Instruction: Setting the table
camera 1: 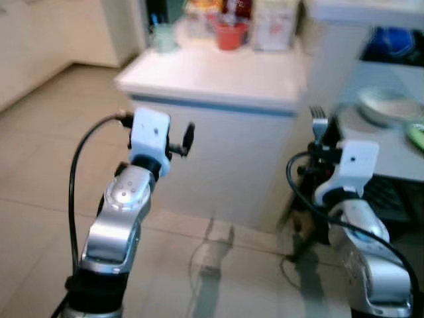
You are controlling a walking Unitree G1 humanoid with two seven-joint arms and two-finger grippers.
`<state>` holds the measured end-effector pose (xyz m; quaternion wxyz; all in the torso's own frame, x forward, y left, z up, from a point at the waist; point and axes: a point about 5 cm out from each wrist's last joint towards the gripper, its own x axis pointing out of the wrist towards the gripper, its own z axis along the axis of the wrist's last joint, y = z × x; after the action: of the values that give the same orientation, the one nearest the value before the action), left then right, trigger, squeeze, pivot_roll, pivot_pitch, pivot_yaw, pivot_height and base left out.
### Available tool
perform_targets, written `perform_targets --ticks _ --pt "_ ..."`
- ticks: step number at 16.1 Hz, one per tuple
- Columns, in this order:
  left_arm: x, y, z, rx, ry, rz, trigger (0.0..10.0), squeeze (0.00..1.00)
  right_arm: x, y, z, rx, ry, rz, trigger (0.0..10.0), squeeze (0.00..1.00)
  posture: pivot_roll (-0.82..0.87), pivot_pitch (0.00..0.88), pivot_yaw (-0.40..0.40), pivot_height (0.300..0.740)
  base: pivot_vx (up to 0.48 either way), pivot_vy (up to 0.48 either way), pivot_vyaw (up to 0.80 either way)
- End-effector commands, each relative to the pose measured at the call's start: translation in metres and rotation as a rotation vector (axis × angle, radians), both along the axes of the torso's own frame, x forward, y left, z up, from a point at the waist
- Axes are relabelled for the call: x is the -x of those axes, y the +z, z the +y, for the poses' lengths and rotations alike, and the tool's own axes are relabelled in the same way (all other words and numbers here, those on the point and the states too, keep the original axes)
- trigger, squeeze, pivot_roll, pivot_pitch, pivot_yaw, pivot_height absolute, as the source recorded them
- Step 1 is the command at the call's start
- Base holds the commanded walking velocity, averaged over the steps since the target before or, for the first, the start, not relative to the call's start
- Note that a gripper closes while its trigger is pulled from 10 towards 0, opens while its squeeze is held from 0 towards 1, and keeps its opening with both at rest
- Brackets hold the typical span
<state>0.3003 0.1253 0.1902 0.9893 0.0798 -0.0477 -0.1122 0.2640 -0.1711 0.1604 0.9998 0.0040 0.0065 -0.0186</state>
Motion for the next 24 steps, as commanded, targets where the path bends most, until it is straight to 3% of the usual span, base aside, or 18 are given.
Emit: perform_targets --ticks 1,12,24 --pt "-0.001 0.001 -0.005 -0.016 -0.012 -0.009 10.0 0.0 -0.001 0.005 -0.006 0.026 -0.033 -0.019 10.0 0.0 -0.06 0.0 0.003 0.74 0.0 -0.405 0.0" --pt "-0.003 0.002 -0.014 -0.053 -0.034 -0.029 10.0 0.0 -0.006 0.0 -0.024 0.034 -0.113 0.002 10.0 0.0 -0.06 0.0 -0.003 0.74 0.0 -0.405 0.0" --pt "-0.008 0.0 -0.01 -0.038 0.002 -0.032 10.0 0.0 -0.012 0.001 -0.027 0.051 -0.112 -0.003 10.0 0.0 -0.06 0.0 -0.015 0.74 0.0 -0.405 0.0"
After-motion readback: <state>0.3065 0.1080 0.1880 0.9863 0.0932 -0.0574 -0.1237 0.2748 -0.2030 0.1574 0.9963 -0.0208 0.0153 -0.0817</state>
